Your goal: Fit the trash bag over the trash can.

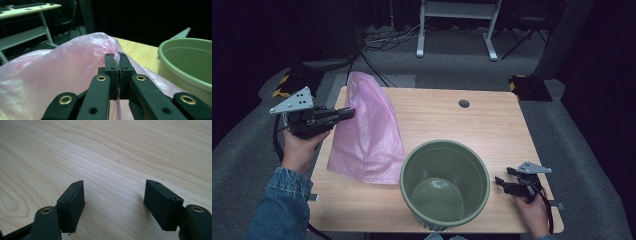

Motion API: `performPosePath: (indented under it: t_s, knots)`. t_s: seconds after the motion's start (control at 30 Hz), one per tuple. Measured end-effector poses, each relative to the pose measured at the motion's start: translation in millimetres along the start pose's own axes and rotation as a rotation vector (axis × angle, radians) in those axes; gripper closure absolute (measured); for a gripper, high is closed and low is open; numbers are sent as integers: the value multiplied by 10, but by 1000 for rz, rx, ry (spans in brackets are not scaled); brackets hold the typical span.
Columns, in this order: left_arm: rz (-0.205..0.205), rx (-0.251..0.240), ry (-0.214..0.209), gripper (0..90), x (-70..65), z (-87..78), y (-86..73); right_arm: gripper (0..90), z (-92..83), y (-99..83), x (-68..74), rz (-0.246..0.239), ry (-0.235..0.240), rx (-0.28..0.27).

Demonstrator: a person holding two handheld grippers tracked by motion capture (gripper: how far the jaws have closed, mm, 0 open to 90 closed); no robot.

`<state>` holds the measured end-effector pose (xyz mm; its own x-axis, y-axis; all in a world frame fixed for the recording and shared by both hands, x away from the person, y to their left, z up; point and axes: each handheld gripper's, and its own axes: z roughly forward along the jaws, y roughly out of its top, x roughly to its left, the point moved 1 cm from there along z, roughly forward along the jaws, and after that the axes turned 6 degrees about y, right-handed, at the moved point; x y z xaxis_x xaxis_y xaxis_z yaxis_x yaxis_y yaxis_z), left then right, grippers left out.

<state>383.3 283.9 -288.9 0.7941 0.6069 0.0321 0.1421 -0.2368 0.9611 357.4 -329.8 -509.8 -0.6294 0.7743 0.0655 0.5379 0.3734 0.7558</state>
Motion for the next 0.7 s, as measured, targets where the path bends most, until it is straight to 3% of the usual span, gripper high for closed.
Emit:
performPosePath:
  t_s: [0.7]
  knots:
    - [19,-49,-22,884,-8,-335,305,327,0,0,0,0,0,0]
